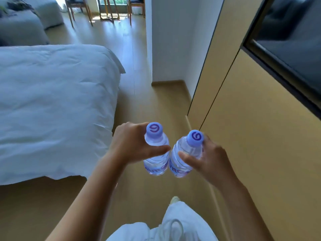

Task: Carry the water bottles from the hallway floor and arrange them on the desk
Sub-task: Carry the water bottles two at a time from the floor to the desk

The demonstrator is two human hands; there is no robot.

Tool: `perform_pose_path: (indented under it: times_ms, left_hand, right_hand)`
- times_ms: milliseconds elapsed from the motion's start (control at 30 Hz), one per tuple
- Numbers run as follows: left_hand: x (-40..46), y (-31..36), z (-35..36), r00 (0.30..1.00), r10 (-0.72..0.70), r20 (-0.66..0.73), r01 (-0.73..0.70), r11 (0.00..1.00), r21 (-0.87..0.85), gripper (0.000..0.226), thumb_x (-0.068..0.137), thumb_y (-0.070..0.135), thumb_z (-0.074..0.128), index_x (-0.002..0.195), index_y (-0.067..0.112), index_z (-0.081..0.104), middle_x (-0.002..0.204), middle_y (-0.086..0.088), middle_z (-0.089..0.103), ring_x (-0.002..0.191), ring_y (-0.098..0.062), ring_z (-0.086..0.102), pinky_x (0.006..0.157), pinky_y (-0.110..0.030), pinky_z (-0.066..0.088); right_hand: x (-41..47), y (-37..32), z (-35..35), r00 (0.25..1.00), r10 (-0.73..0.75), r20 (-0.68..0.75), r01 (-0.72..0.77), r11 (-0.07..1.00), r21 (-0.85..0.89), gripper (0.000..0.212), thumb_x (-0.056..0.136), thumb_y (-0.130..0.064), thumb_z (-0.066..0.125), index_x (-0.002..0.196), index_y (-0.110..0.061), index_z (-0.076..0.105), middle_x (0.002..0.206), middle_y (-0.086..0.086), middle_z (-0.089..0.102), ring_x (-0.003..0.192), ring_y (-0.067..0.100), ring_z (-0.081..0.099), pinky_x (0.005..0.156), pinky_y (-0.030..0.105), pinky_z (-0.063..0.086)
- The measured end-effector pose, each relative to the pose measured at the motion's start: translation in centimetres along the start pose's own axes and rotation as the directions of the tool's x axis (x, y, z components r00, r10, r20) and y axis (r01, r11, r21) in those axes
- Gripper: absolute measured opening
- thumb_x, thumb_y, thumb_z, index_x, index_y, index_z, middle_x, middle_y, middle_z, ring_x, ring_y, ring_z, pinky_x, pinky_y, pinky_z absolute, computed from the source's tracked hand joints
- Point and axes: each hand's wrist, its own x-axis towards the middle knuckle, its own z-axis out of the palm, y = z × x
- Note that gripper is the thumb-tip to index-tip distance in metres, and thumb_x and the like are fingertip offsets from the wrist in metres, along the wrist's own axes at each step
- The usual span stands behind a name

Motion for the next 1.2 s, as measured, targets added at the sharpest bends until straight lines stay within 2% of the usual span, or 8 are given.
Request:
perform_pose_path:
  times_ms: [100, 233, 433, 567, 733, 867, 1000, 1200]
  left_hand:
    - [4.5, 0.5, 0.5, 0.997, -0.056, -0.048, 0.056, 0.998, 0.0, 0.056, 0.043, 0.073, 0.048, 0.07, 0.027, 0.065, 0.058, 0.003, 0.062, 0.062, -0.024, 0.057, 0.064, -0.03, 0.049]
    - [9.8, 1.0, 1.6, 0.984, -0.135, -0.115, 0.132, 0.991, -0.028, 0.054, 0.044, 0.071, 0.05, 0.073, 0.03, 0.069, 0.062, 0.003, 0.066, 0.064, -0.024, 0.062, 0.065, -0.032, 0.05]
    - [15.8, 0.5, 3.0, 0.958, -0.188, -0.218, 0.188, 0.982, -0.02, 0.06, 0.048, 0.069, 0.052, 0.079, 0.023, 0.074, 0.068, 0.002, 0.071, 0.066, -0.024, 0.068, 0.065, -0.032, 0.053]
    - [20.0, -1.2, 3.1, 0.948, -0.238, -0.212, 0.239, 0.971, -0.019, 0.06, 0.048, 0.07, 0.053, 0.079, 0.023, 0.074, 0.067, 0.001, 0.071, 0.065, -0.025, 0.067, 0.064, -0.037, 0.055]
    - [26.6, -5.0, 3.2, 0.963, -0.222, -0.152, 0.223, 0.975, -0.013, 0.063, 0.05, 0.072, 0.054, 0.083, 0.022, 0.075, 0.07, 0.003, 0.072, 0.065, -0.024, 0.068, 0.063, -0.037, 0.055]
    - [33.4, -9.6, 1.7, 0.972, -0.204, -0.118, 0.202, 0.979, -0.028, 0.065, 0.05, 0.073, 0.052, 0.086, 0.023, 0.075, 0.075, 0.001, 0.073, 0.069, -0.025, 0.068, 0.066, -0.038, 0.055]
    - [41.4, -14.8, -1.0, 0.974, -0.198, -0.11, 0.197, 0.98, -0.021, 0.064, 0.047, 0.071, 0.05, 0.084, 0.025, 0.074, 0.072, 0.002, 0.073, 0.069, -0.026, 0.067, 0.067, -0.036, 0.054]
    - [51.6, -22.0, -4.9, 0.979, -0.152, -0.132, 0.152, 0.988, -0.013, 0.06, 0.049, 0.068, 0.053, 0.085, 0.026, 0.073, 0.071, 0.005, 0.072, 0.067, -0.023, 0.067, 0.065, -0.035, 0.054]
  right_hand:
    - [5.8, 1.4, -1.2, 0.997, -0.04, 0.061, 0.043, 0.998, -0.037, 0.05, 0.062, -0.057, 0.059, 0.105, -0.032, 0.056, 0.072, -0.022, 0.052, 0.068, 0.005, 0.05, 0.059, 0.009, 0.034]
    - [13.2, 3.3, -2.3, 0.985, -0.131, 0.112, 0.14, 0.986, -0.086, 0.06, 0.058, -0.068, 0.049, 0.104, -0.031, 0.056, 0.07, -0.021, 0.049, 0.066, 0.005, 0.045, 0.058, 0.007, 0.032]
    - [21.8, 5.8, -2.1, 0.97, -0.182, 0.16, 0.192, 0.98, -0.054, 0.052, 0.063, -0.058, 0.06, 0.104, -0.026, 0.058, 0.078, -0.02, 0.052, 0.071, 0.006, 0.049, 0.064, 0.018, 0.033]
    - [26.7, 6.4, -0.9, 0.96, -0.198, 0.198, 0.202, 0.979, 0.0, 0.056, 0.061, -0.065, 0.049, 0.102, -0.027, 0.057, 0.078, -0.018, 0.055, 0.07, 0.004, 0.049, 0.063, 0.015, 0.033]
    - [33.8, 6.5, 1.9, 0.959, -0.194, 0.208, 0.195, 0.981, 0.013, 0.056, 0.061, -0.065, 0.049, 0.1, -0.025, 0.057, 0.074, -0.021, 0.052, 0.07, 0.003, 0.046, 0.062, 0.006, 0.034]
    - [41.1, 5.1, 5.1, 0.958, -0.192, 0.211, 0.203, 0.979, -0.03, 0.06, 0.061, -0.065, 0.05, 0.103, -0.022, 0.058, 0.078, -0.016, 0.055, 0.068, 0.009, 0.05, 0.063, 0.018, 0.036]
    - [48.9, 2.7, 8.5, 0.969, -0.147, 0.197, 0.151, 0.989, -0.003, 0.047, 0.068, -0.049, 0.068, 0.104, -0.02, 0.058, 0.083, -0.012, 0.059, 0.076, 0.018, 0.06, 0.07, 0.033, 0.049]
    - [59.4, -0.2, 12.7, 0.982, -0.118, 0.149, 0.114, 0.993, 0.037, 0.039, 0.072, -0.037, 0.075, 0.103, -0.022, 0.056, 0.085, -0.012, 0.059, 0.078, 0.016, 0.058, 0.073, 0.033, 0.05]
